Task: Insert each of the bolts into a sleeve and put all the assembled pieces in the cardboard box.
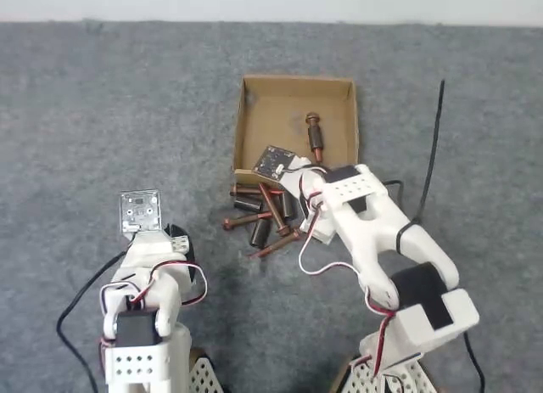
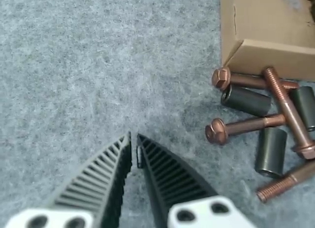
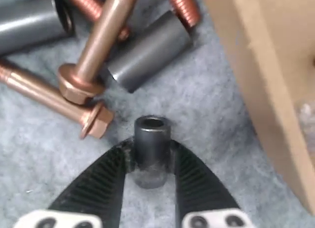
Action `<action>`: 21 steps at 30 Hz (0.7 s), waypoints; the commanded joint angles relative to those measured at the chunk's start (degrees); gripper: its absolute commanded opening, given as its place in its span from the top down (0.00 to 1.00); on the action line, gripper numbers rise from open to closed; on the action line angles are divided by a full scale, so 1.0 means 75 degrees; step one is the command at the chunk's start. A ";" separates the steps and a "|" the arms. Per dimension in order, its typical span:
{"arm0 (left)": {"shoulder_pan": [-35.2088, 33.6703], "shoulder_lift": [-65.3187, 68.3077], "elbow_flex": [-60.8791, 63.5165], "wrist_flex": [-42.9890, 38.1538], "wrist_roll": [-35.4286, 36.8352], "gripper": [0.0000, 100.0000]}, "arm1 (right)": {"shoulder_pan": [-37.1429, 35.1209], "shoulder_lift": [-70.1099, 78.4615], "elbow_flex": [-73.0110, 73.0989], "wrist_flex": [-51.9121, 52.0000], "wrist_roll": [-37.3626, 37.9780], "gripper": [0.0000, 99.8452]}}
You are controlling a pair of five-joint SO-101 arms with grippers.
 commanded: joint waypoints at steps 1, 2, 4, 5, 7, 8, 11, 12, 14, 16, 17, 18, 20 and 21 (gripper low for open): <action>-0.0012 -0.0152 -0.0100 0.0059 -0.0059 0.99 | 0.0123 -0.0041 -0.0445 0.0275 -0.0152 0.98; -0.0012 -0.0152 -0.0100 0.0059 -0.0070 0.99 | 0.0135 -0.0064 -0.0445 0.0287 -0.0352 1.00; -0.0012 -0.0152 -0.0100 0.0059 -0.0070 0.99 | 0.0299 -0.0182 -0.0445 0.0287 -0.0926 0.99; -0.0012 -0.0152 -0.0100 0.0047 -0.0070 0.99 | 0.0428 -0.0299 -0.0445 0.0287 -0.1219 0.99; -0.0012 -0.0152 -0.0100 0.0047 -0.0070 0.99 | 0.0768 -0.0639 -0.0434 0.0404 -0.1875 0.99; -0.0012 -0.0152 -0.0100 0.0047 -0.0070 0.99 | 0.0967 -0.0850 -0.0434 0.0533 -0.2251 0.99; -0.0012 -0.0152 -0.0100 0.0035 -0.0070 0.99 | 0.1612 -0.1506 -0.0399 0.0908 -0.3470 0.99; -0.0012 -0.0152 -0.0100 0.0035 -0.0070 0.99 | 0.1858 -0.1682 -0.0281 0.0944 -0.3798 0.99; -0.0012 -0.0152 -0.0100 0.0035 -0.0070 0.99 | 0.2303 -0.1963 0.0059 0.0885 -0.4220 0.99; -0.0012 -0.0152 -0.0100 0.0023 -0.0070 0.99 | 0.2702 -0.2186 0.0399 0.0862 -0.4278 0.99; -0.0035 -0.0152 -0.0100 0.0023 -0.0070 0.99 | 0.2889 -0.2256 0.0551 0.0862 -0.4290 0.99; -0.0035 -0.0152 -0.0100 0.0023 -0.0070 0.99 | 0.3077 -0.2315 0.0680 0.0862 -0.4302 0.99; -0.0047 -0.0152 -0.0100 0.0012 -0.0070 0.99 | 0.3452 -0.2362 0.0879 0.0862 -0.4314 0.99; -0.0047 -0.0152 -0.0100 0.0012 -0.0070 0.99 | 0.3663 -0.2374 0.0961 0.0862 -0.4325 0.99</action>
